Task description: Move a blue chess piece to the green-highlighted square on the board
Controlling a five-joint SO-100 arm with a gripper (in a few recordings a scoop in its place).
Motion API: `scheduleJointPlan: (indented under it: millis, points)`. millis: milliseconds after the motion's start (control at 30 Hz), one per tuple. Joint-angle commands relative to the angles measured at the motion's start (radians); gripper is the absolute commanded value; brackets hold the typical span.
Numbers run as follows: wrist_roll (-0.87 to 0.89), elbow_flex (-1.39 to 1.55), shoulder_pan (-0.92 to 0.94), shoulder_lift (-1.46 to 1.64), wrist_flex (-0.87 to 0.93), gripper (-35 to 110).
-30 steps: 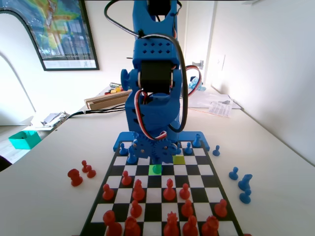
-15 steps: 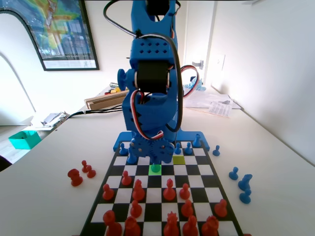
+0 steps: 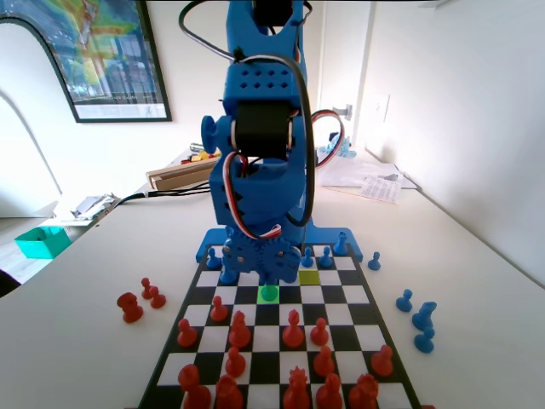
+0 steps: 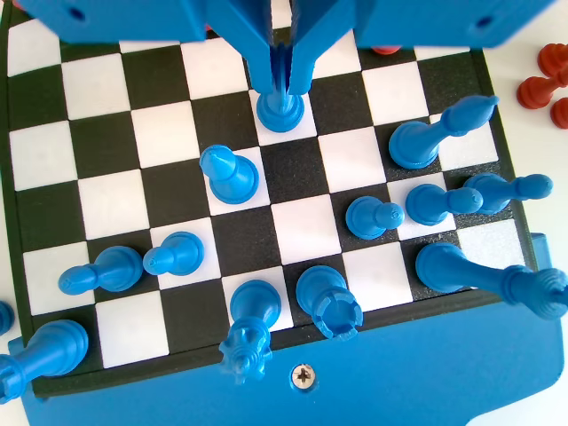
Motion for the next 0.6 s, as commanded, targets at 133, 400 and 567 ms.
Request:
scheduleJointPlan:
  millis: [133,400,567]
  points:
    - [-0.023,-0.041,0.023,0.1,0.02,13]
    - [-0.026,-0.12,0.035,0.15,0.107,13]
    - [-0.032,-0.225,0.04,0.207,0.225,12]
